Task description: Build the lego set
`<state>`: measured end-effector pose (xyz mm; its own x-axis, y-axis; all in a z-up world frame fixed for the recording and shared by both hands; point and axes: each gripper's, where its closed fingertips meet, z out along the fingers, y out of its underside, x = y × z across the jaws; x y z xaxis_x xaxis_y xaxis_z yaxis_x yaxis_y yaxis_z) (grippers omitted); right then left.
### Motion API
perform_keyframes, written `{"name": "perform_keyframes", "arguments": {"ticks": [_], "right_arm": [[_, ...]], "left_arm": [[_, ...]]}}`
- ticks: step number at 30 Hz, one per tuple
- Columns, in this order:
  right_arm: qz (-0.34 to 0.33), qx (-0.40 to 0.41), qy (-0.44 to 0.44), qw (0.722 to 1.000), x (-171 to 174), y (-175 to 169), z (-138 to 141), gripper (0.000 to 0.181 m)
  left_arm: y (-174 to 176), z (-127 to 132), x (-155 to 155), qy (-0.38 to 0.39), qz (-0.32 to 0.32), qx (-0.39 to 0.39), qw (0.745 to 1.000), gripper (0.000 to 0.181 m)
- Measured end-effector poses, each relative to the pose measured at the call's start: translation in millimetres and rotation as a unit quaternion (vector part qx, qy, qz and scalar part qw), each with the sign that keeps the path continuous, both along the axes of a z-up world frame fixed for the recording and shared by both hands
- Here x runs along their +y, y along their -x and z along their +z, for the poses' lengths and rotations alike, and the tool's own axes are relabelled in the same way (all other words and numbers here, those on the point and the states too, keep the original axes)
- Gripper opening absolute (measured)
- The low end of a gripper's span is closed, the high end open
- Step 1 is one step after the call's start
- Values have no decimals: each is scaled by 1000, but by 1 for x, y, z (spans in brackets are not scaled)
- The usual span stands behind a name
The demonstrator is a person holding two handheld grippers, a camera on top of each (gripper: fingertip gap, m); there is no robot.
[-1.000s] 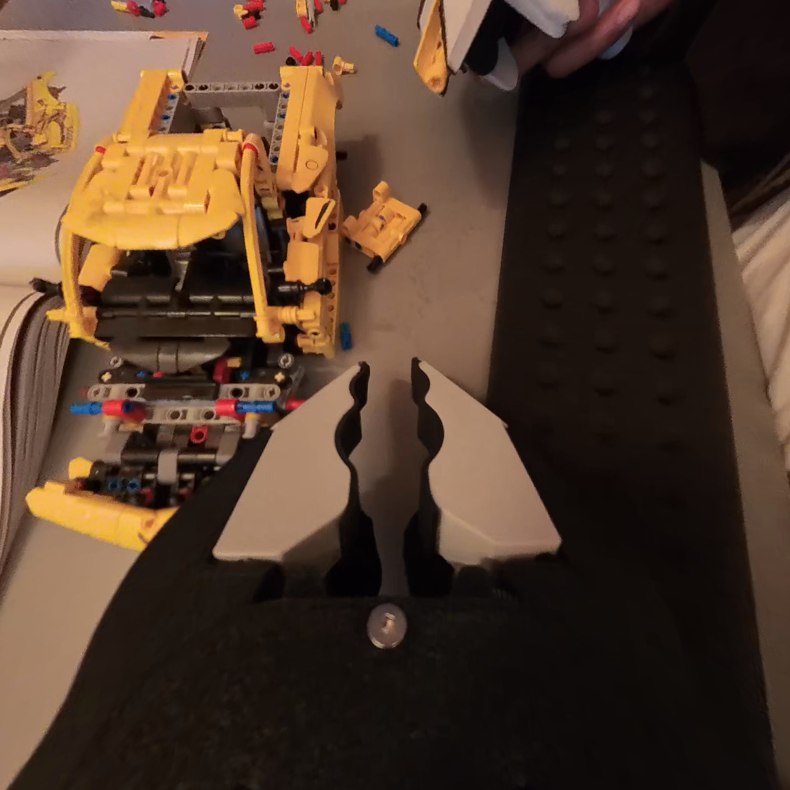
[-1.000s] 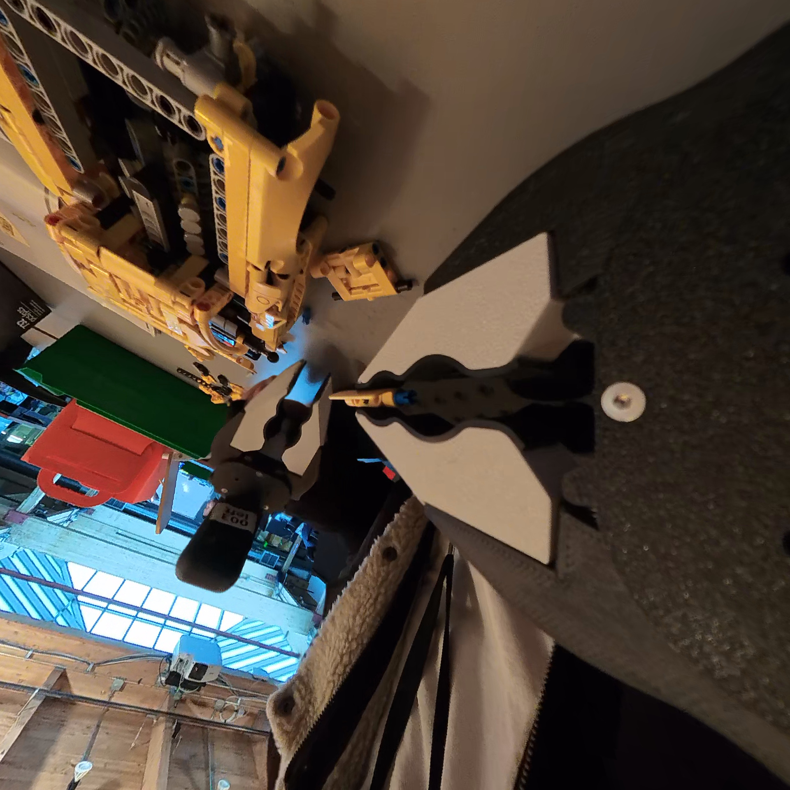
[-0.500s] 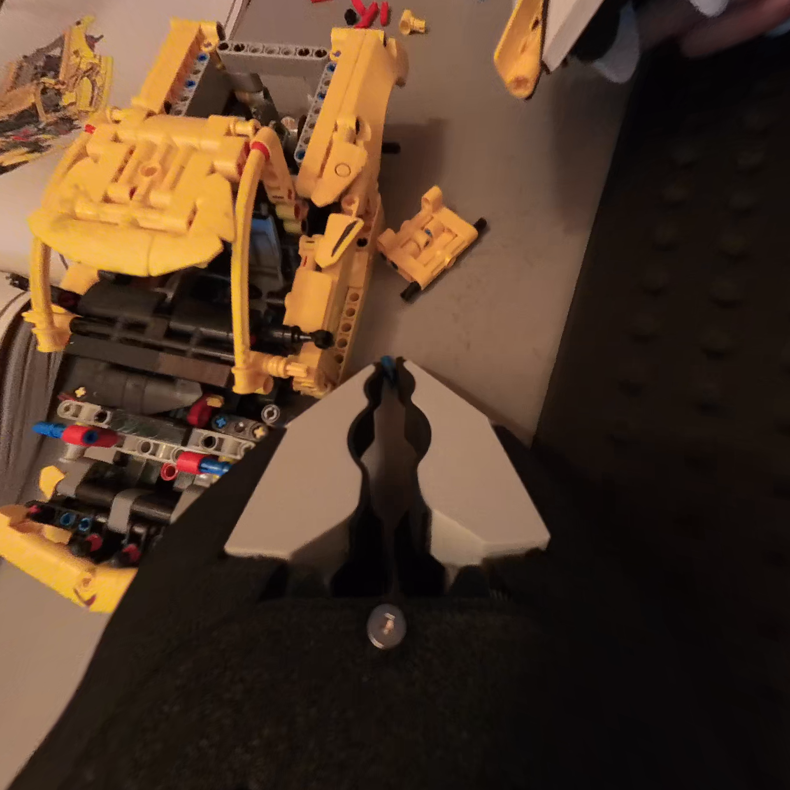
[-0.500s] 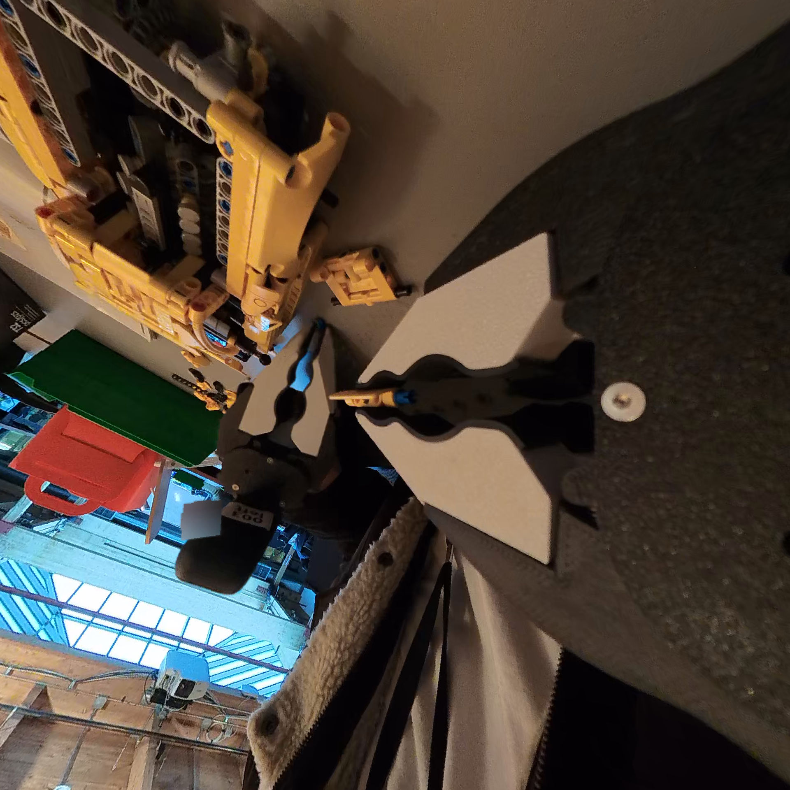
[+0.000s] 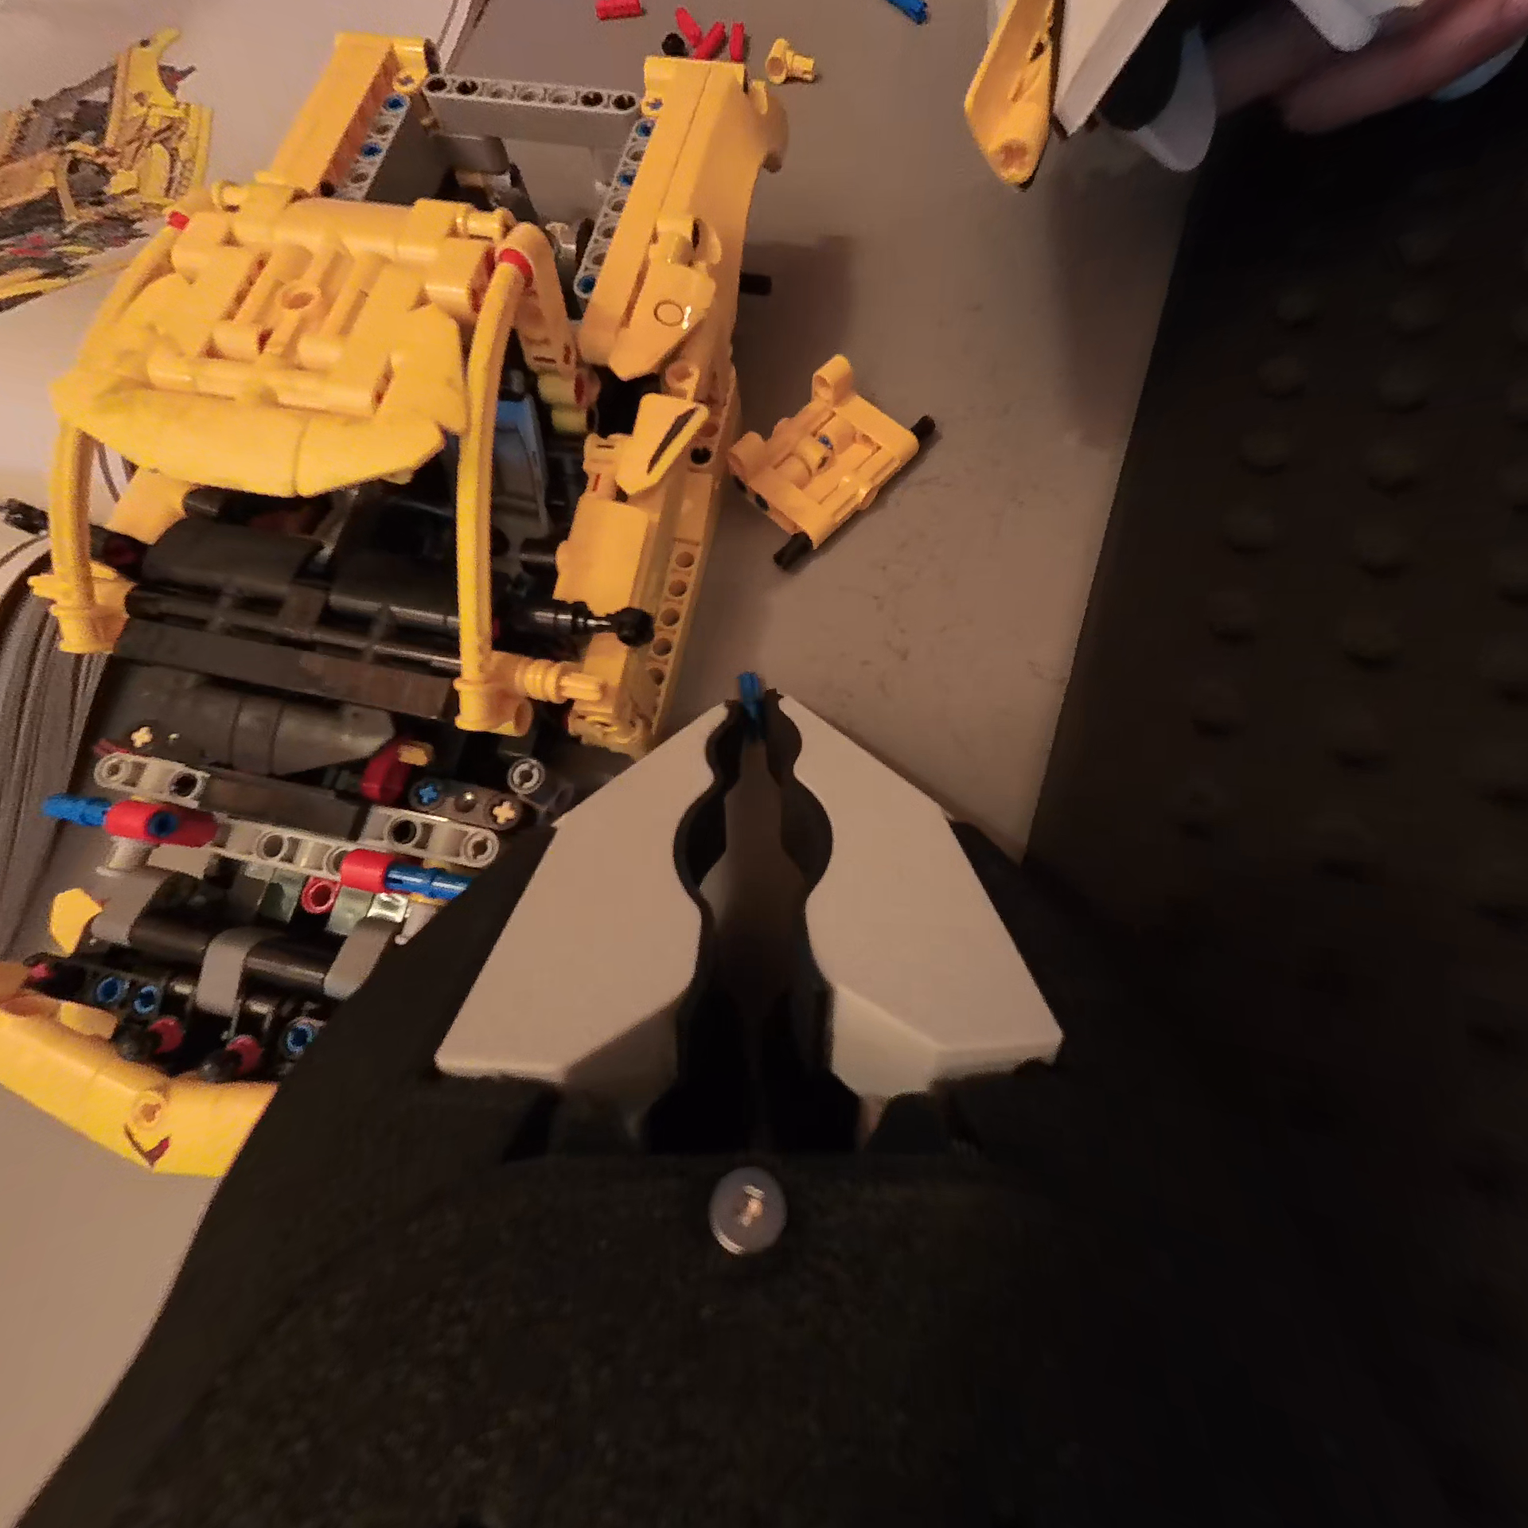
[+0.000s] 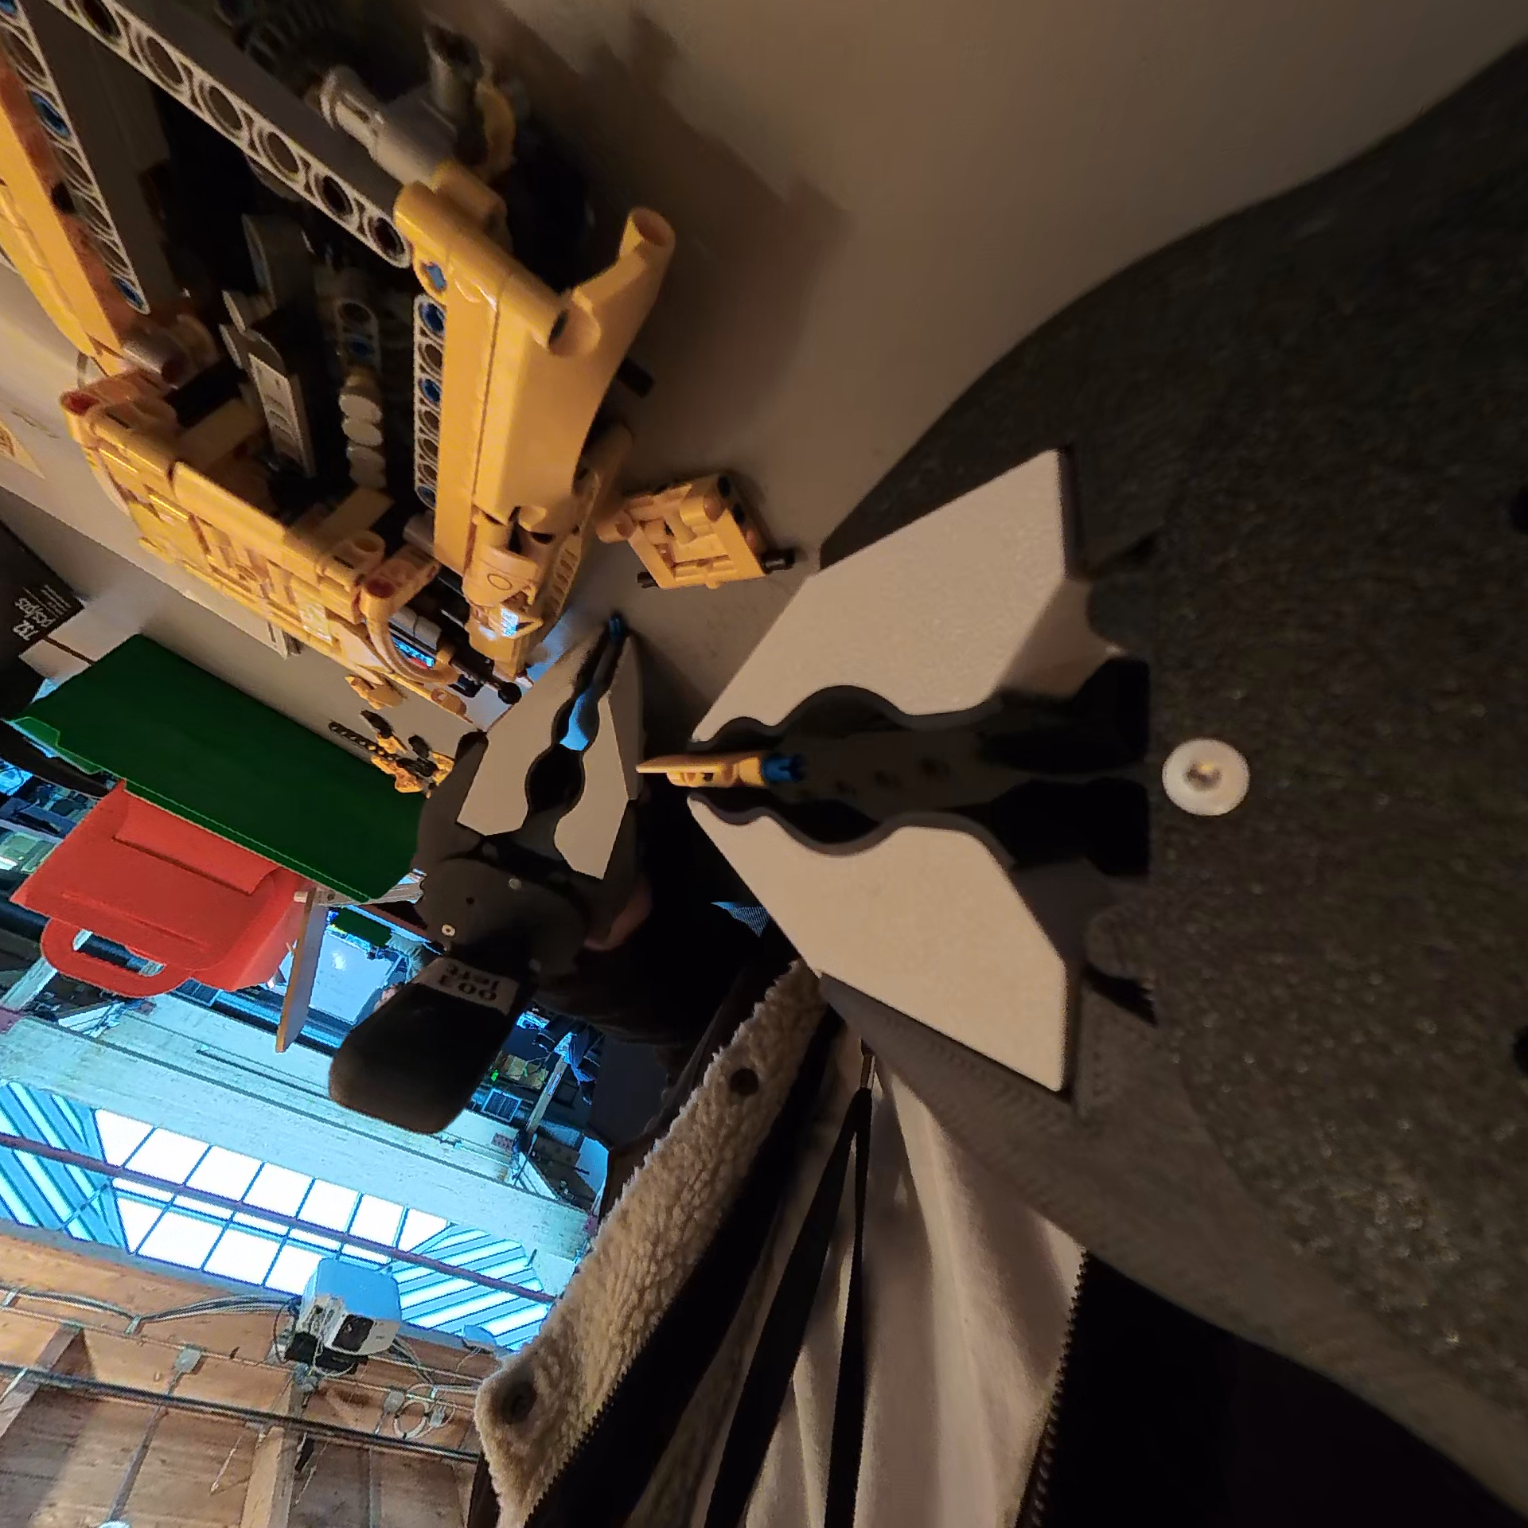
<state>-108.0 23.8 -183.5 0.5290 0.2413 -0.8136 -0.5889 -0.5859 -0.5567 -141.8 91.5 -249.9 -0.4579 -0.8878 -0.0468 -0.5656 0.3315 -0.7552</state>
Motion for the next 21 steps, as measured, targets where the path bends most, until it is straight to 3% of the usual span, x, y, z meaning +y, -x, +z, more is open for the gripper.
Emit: {"name": "perform_keyframes", "arguments": {"ticks": [5,8,10,13,21], "right_arm": [[0,-2,1,1000,1,1,0,6],[6,2,3,1000,9,6,1,6],[21,0,14,1000,16,14,-2,6],[59,38,17,997,22,33,2,6],[82,21,41,996,25,43,-6,6]], "left_arm": [[3,4,-2,-8,-14,4,1000,6],[3,53,-27,42,-69,-108,991,4],[5,67,-38,58,-93,-141,984,4],[7,63,-45,40,-114,-149,981,4],[11,60,-43,53,-115,-132,983,4]]}}
